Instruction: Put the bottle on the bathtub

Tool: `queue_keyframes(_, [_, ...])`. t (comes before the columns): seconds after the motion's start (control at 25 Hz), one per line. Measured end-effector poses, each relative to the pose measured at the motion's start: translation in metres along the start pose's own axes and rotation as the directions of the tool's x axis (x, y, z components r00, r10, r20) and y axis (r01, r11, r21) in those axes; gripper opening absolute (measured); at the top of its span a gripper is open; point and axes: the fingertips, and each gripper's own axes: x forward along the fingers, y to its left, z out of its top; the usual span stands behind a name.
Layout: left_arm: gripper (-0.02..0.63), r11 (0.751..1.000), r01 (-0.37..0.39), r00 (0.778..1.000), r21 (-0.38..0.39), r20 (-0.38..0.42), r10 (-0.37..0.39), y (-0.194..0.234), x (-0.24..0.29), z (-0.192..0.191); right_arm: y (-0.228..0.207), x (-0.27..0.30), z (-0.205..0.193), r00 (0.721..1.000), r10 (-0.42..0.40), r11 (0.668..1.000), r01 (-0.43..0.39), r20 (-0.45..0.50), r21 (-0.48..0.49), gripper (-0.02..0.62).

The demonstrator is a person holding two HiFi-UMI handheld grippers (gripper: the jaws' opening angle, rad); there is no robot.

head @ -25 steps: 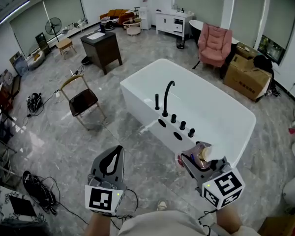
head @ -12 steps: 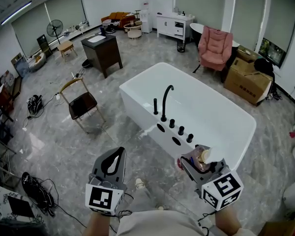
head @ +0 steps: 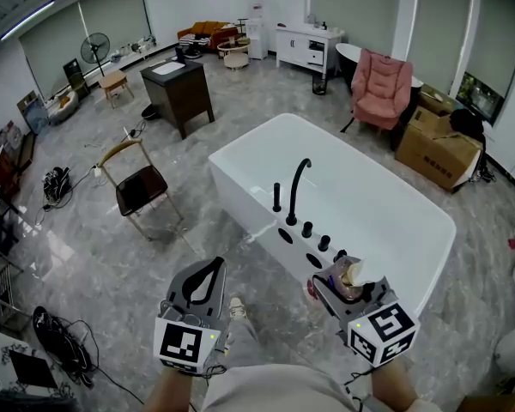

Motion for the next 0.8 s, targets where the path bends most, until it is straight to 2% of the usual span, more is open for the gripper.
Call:
queue_keyframes(0.16, [0.02,1.0,-0.004,1.0,-0.019,-0.003,0.003,0.043,0.035,-0.009,-0.013,0.054,0.012,1.0,-0.006,1.0,0.006,-0.016,0.002,0.261])
queue_keyframes(0.4, [0.02,0.999,0.035,0.999,0.009,-0.034,-0.034,0.119,0.091,-0.036,-0.033,0.145,0.039,0.999,-0.024,1.0,0.024,-0.04,0.017,0.261])
queue_keyframes(0.56, [0.02,0.999,0.034,0.999,-0.038,-0.037,-0.036,0.175,0.141,-0.048,-0.053,0.219,0.055,0.997,-0.049,0.999,0.05,-0.059,0.022,0.261])
queue_keyframes(0.8, [0.02,0.995,0.099,0.99,-0.022,-0.096,-0.101,0.258,0.217,-0.097,-0.079,0.331,0.073,0.993,-0.069,0.997,0.072,-0.098,0.026,0.261])
